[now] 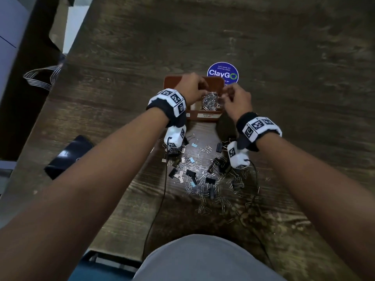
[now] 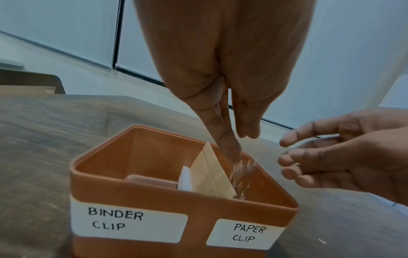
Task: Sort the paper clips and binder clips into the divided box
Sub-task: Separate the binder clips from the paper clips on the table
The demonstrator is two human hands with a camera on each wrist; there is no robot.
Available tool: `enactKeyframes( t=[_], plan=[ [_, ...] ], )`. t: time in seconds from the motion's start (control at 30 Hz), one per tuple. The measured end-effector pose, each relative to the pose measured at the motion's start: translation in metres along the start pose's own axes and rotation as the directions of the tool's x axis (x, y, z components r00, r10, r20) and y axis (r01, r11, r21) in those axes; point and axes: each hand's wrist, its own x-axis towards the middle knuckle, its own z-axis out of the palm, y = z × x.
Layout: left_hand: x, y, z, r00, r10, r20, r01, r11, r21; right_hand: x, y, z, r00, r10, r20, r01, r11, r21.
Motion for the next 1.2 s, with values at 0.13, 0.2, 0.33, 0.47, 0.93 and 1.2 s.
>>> enactKeyframes(
  t=[0.13, 0.2, 0.33, 0.47, 0.93, 1.2],
  plan=[
    [-0.013, -0.014, 0.001, 0.996, -0.064, -0.065, 0.063, 0.998, -0.009, -0.023, 0.026, -0.003, 1.000, 0.026, 0.007, -0.025, 0.996, -0.085],
    [-0.034, -0.024, 0.001, 0.987, -0.086, -0.133, 0.083, 0.996, -0.030, -0.047, 0.038, 0.002, 0.991, 0.001, 0.136, 0.016, 0.992, -0.123],
    [-0.093, -0.058, 0.005, 0.965, -0.181, -0.191, 0.176, 0.984, -0.040, -0.089, 0.050, 0.017, 0.876, -0.087, 0.474, 0.208, 0.955, -0.209],
    [-0.141, -0.110, 0.022, 0.935, -0.335, -0.115, 0.346, 0.933, 0.099, -0.099, 0.046, 0.043, 0.773, -0.133, 0.621, 0.360, 0.897, -0.257],
    [-0.175, -0.160, 0.075, 0.958, -0.272, 0.085, 0.207, 0.870, 0.447, -0.099, -0.001, 0.139, 0.656, -0.224, 0.720, 0.634, 0.681, -0.366],
    [-0.151, -0.162, 0.048, 0.959, -0.282, 0.004, 0.282, 0.959, 0.033, -0.117, 0.027, 0.130, 0.702, -0.178, 0.689, 0.542, 0.762, -0.355]
  ],
)
